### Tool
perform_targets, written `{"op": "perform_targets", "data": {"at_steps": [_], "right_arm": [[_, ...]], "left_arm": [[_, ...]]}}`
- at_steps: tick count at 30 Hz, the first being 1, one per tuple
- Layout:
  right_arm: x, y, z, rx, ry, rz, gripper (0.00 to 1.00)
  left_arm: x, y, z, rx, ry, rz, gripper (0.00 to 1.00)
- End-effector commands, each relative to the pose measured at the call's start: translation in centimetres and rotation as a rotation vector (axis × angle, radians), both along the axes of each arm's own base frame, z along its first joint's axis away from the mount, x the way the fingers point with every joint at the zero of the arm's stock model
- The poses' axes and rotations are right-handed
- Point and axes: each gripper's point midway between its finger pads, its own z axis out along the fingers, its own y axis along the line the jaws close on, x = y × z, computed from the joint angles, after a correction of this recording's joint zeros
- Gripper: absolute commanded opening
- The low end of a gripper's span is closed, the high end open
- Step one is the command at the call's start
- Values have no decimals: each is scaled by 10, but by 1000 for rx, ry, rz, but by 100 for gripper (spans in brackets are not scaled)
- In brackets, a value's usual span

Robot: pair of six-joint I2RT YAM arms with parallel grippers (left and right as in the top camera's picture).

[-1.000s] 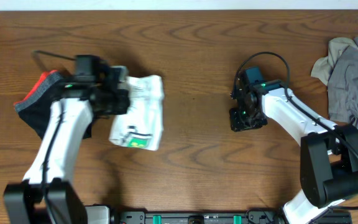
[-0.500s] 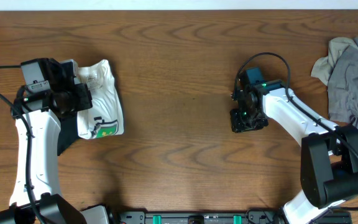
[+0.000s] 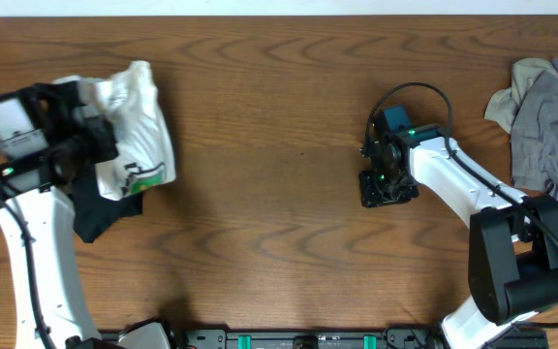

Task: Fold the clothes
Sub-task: 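Carry the folded white shirt leftward with the left gripper, then place the white shirt onto the black garment stack with the left gripper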

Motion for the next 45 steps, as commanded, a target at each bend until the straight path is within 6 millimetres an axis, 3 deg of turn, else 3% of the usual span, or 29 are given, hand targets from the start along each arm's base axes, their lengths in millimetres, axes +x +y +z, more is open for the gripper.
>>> {"op": "perform_targets", "data": {"at_steps": [1, 6, 11, 15, 22, 26, 27, 29, 31, 34, 37, 40, 45], "right_arm": [[1, -2, 5, 2, -17, 3, 41], [0, -2, 5, 1, -13, 3, 41], [0, -2, 5, 1, -12, 3, 41], [-4, -4, 5, -4, 4, 3, 41], [-4, -4, 5, -4, 4, 3, 41], [-4, -4, 5, -4, 6, 3, 41], [-4, -4, 5, -4, 6, 3, 41], [-4, -4, 5, -4, 6, 3, 41], [-4, -4, 5, -4, 7, 3, 42], [-5, -4, 5, -5, 8, 3, 42], [-4, -4, 5, -4, 7, 2, 42], [-4, -4, 5, -4, 4, 2, 42], [-4, -3, 5, -3, 3, 2, 42]], "left_arm": [[0, 21, 13, -5, -37, 61, 6], [5, 49, 2, -6, -32, 120, 6], [8, 68, -34, -72, 48, 188, 6], [7, 84, -51, -108, 82, 242, 6], [0, 100, -56, -116, 89, 291, 6], [-2, 102, -57, -117, 96, 301, 12], [-3, 102, -57, -118, 98, 301, 15], [-6, 104, -59, -112, 115, 313, 34], [-15, 115, -65, -99, 158, 417, 69], [-42, 140, -75, -80, 242, 683, 81], [-46, 141, -76, -103, 250, 703, 82], [-37, 134, -72, -147, 214, 662, 80], [2, 99, -39, -288, 26, 402, 60]]}}
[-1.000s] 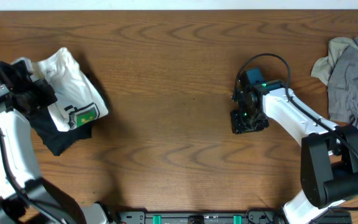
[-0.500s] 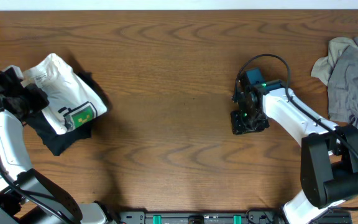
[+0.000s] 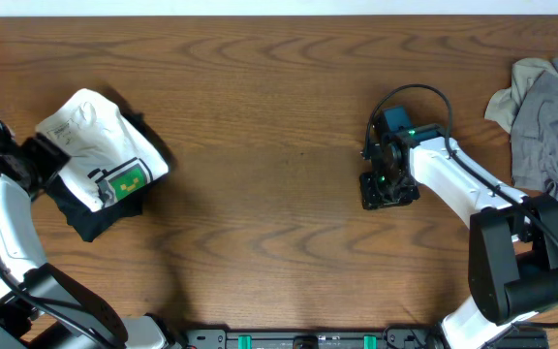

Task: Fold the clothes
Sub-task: 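Place the white shirt onto the black garment stack with the left gripper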

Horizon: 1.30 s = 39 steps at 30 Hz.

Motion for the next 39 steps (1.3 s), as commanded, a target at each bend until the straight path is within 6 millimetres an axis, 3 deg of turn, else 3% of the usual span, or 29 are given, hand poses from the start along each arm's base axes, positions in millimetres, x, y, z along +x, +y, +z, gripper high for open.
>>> {"op": "perform_targets", "data": {"at_steps": [1, 3, 5, 7, 10, 15, 22, 25, 28, 38, 39], "right_arm": [[2, -2, 5, 4, -20, 2, 42], [3, -2, 5, 4, -23, 2, 42], [3, -2, 5, 4, -24, -1, 41], [4, -1, 5, 6, -26, -2, 42], [4, -1, 5, 5, -25, -9, 42], [3, -2, 5, 4, -21, -9, 42], [-3, -3, 5, -3, 1, -8, 42], [-5, -4, 5, -5, 9, -8, 42], [-4, -4, 5, -5, 8, -8, 42], [-4, -4, 5, -5, 7, -8, 43], [-4, -4, 5, -5, 7, -8, 43]], "left_arm": [[29, -29, 42, -77, -213, -169, 57], [43, -45, 63, -123, -338, -264, 46], [55, -54, 80, -142, -437, -341, 24], [62, -54, 89, -130, -489, -373, 19], [69, -49, 86, -111, -505, -378, 19], [79, -41, 54, -155, -466, -365, 19], [79, -29, -31, -310, -323, -296, 19], [71, -17, -53, -347, -290, -250, 15], [60, -4, -62, -370, -272, -203, 14], [43, 26, -63, -362, -282, -127, 17], [42, 28, -63, -361, -283, -122, 22]]}}
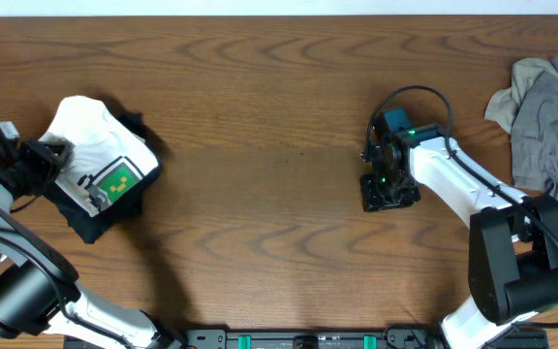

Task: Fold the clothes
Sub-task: 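Place the white shirt onto the black garment stack with the left gripper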

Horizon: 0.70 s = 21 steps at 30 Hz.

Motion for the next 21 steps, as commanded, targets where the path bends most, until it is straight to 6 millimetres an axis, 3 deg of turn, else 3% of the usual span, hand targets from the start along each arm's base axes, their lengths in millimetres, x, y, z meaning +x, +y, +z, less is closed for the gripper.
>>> {"op": "perform_targets", "data": {"at_steps": [1, 6, 11, 21], "right_arm": [[2, -2, 5, 2, -17, -7, 43], [3, -2, 5, 3, -21, -7, 43], [3, -2, 5, 3, -20, -7, 43], [3, -2, 5, 3, -21, -7, 43]], "left_arm": [[-5, 16, -1, 22, 12, 36, 23], [-8, 19, -4, 30, 34, 50, 25], [-21, 24, -20, 56, 132, 94, 26], [-22, 23, -22, 53, 135, 94, 37]]}}
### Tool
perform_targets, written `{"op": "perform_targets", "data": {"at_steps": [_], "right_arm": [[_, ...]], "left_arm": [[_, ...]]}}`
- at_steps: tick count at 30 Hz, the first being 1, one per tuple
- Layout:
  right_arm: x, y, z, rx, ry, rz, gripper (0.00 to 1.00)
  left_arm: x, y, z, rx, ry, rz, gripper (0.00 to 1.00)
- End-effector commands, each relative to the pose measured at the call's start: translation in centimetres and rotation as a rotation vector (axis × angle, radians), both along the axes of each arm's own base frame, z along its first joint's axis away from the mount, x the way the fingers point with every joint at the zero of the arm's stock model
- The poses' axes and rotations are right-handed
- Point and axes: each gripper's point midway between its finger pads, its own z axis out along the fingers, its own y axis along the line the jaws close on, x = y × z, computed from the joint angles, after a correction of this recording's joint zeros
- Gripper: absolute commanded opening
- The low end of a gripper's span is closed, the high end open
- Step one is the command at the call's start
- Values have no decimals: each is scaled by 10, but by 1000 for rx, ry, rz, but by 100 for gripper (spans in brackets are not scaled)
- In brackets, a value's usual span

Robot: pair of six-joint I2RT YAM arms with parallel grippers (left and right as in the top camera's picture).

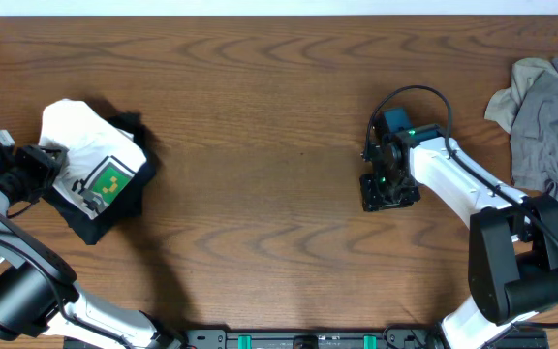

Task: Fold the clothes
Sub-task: 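Place the white shirt onto the black garment stack with the left gripper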

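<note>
A folded white shirt (80, 145) with a green printed patch lies at the table's left on top of a black garment (105, 208). My left gripper (48, 160) is at the shirt's left edge, shut on the white cloth. My right gripper (387, 191) rests low on the table right of centre, far from any cloth, with its jaws together and nothing in them. A pile of loose grey clothes (545, 116) lies at the far right edge.
The wooden table (260, 145) runs bare between the two arms. The right arm's white link (463, 184) slants from the gripper down to its base at the front right. A dark rail (298, 339) runs along the front edge.
The left gripper has shifted a little to the left, and the white shirt has slid left with it over the black garment. The right arm is unmoved.
The left gripper first held the white shirt bunched above the black garment. Then the shirt lay folded on that garment, the gripper at its left edge. Since then the shirt has been drawn a bit leftward. The right arm stayed still throughout.
</note>
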Motion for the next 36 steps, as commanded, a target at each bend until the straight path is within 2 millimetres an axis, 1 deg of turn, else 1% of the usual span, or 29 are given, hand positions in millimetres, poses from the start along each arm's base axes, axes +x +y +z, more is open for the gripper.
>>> {"op": "perform_targets", "data": {"at_steps": [1, 3, 7, 11, 14, 16, 20, 23, 24, 25, 26, 28, 30, 34, 36], "right_arm": [[2, -2, 5, 2, -18, -7, 43], [2, -2, 5, 2, -18, -7, 43], [2, -2, 5, 2, -18, 2, 43], [2, -5, 5, -12, -22, 6, 44], [2, -5, 5, -12, -22, 6, 45], [2, -5, 5, -12, -22, 5, 45], [3, -4, 5, -11, -25, 5, 45], [4, -4, 5, -10, -28, 5, 46], [4, -4, 4, -9, -30, 5, 46], [5, -4, 4, -9, -33, 4, 46], [6, -4, 4, -8, -35, 4, 46], [7, -3, 4, -6, -40, 4, 46], [7, -3, 4, -6, -40, 3, 46], [6, -3, 4, -7, -36, 4, 45], [6, -3, 4, -7, -36, 4, 46]], "left_arm": [[-9, 12, -10, 33, 59, 40, 38], [-8, 10, -9, 25, 50, 35, 40], [4, 2, 10, -26, -72, -18, 43], [3, 7, 26, -33, -110, 5, 47], [3, 7, 46, -17, -158, -4, 52], [6, 3, 66, 0, -212, -30, 55], [12, -18, 116, 28, -353, -119, 61], [16, -43, 149, 61, -417, -187, 64], [18, -54, 157, 68, -431, -214, 66], [20, -63, 161, 68, -435, -232, 66], [21, -76, 164, 59, -432, -258, 66], [22, -99, 161, 12, -401, -295, 66], [17, -120, 148, -31, -340, -339, 65], [-1, -148, 102, -54, -145, -391, 65], [-12, -157, 81, -53, -66, -419, 65]]}}
